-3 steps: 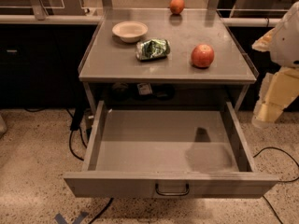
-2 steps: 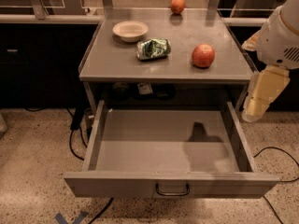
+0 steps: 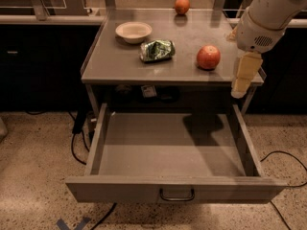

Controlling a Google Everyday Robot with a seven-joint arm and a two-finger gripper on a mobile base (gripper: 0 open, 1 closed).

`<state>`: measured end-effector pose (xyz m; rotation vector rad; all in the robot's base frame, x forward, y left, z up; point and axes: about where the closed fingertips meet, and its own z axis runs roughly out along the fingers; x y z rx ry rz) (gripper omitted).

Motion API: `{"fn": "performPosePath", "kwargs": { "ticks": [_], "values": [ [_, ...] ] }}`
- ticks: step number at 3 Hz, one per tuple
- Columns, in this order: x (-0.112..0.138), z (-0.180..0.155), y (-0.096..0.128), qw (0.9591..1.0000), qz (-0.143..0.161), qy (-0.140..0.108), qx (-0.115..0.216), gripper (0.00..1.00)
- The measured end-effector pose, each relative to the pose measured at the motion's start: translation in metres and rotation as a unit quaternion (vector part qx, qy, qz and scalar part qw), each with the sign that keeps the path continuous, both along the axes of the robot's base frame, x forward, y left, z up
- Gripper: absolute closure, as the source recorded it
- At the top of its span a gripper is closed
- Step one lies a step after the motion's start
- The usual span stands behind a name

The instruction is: Place apple into top drawer

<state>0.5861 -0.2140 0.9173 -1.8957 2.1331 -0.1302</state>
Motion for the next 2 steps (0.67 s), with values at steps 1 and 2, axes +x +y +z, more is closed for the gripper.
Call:
{"fn": "performPosePath", "kwargs": {
  "ticks": [1, 2],
  "values": [
    [0.022, -0.010, 0.007, 0.9999, 0.011, -0.003, -0.007, 0.00],
    [0.045, -0.012, 0.013, 0.9995, 0.027, -0.012, -0.012, 0.00]
  ]
}}
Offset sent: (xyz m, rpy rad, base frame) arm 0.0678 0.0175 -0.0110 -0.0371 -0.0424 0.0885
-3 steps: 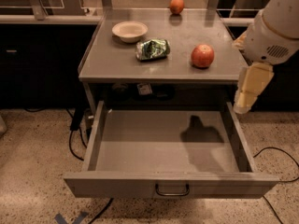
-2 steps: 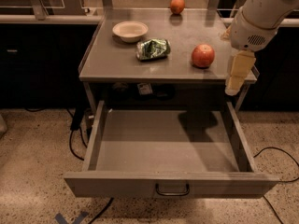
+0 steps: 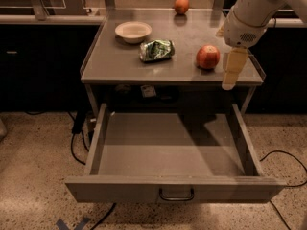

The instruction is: Place apple into top drawer

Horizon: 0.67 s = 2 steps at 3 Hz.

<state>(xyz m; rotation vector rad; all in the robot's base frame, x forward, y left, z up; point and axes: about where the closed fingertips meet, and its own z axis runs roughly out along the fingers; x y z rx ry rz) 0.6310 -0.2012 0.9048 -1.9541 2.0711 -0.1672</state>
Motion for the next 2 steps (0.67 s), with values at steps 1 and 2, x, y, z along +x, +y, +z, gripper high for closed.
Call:
{"fn": "performPosePath", "kwargs": {
  "ticks": [1, 2],
  "values": [
    [0.028, -0.009, 0.000, 0.9998, 0.015, 0.005, -0.011, 0.00],
    [0.084, -0.029, -0.004, 0.9995, 0.030, 0.006, -0.007, 0.00]
  ]
}}
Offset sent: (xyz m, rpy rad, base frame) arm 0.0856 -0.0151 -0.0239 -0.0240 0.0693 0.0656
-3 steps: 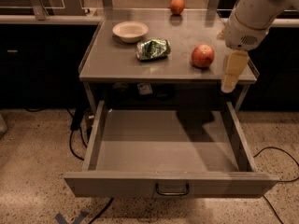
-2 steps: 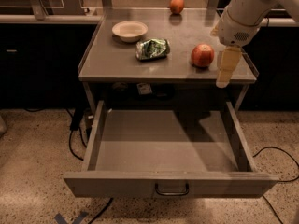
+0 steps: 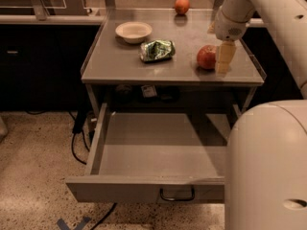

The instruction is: Place apple into top drawer

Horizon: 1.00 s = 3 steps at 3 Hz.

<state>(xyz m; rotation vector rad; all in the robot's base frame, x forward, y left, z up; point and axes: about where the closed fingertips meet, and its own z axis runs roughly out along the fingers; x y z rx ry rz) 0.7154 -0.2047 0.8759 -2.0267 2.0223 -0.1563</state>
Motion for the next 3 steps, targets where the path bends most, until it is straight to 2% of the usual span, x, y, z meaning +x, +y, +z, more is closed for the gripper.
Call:
{"fn": "performPosePath", "kwargs": {
  "ticks": [1, 2, 3],
  "values": [
    [0.005, -0.004, 0.004, 1.0000, 0.004, 0.001, 0.001, 0.00],
    [0.035, -0.031, 0.025, 0.9996, 0.026, 0.008, 0.006, 0.00],
    [0.035, -0.031, 0.025, 0.9996, 0.025, 0.008, 0.006, 0.00]
  ]
}}
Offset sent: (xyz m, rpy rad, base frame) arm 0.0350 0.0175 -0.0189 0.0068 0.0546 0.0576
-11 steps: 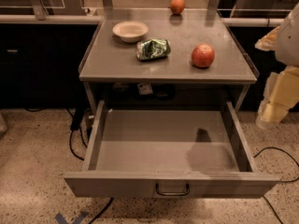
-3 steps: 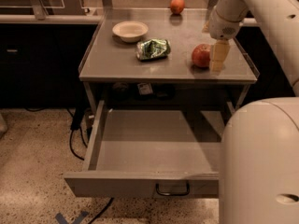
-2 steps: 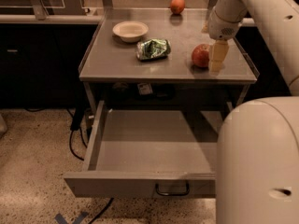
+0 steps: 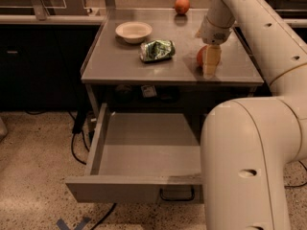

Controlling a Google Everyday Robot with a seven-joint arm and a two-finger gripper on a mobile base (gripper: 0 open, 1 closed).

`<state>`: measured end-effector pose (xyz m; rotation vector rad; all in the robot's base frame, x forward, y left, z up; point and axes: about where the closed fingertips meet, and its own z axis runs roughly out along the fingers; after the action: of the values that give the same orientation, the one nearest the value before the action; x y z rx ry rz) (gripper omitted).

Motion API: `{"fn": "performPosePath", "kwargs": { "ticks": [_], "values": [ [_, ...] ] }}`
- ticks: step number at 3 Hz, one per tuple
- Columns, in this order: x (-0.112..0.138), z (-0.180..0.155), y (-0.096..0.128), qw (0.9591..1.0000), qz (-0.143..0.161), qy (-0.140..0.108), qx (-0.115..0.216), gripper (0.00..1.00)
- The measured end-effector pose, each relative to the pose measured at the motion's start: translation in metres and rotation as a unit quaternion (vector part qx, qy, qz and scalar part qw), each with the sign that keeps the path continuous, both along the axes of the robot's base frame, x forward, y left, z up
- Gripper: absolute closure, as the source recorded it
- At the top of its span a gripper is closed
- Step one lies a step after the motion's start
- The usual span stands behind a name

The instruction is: Place apple into top drawer

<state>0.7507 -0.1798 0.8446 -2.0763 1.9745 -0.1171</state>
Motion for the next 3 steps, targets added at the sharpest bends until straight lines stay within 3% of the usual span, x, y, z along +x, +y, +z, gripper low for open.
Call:
{"fn": "performPosePath", "kwargs": {
  "ticks": [1, 3],
  "values": [
    [0.0155, -0.0105, -0.0204, 0.9994, -0.026, -0.014, -0.017, 0.00],
    [0.0191, -0.0162, -0.0261, 0.9988, -0.039, -0.015, -0.026, 0.00]
  ]
}}
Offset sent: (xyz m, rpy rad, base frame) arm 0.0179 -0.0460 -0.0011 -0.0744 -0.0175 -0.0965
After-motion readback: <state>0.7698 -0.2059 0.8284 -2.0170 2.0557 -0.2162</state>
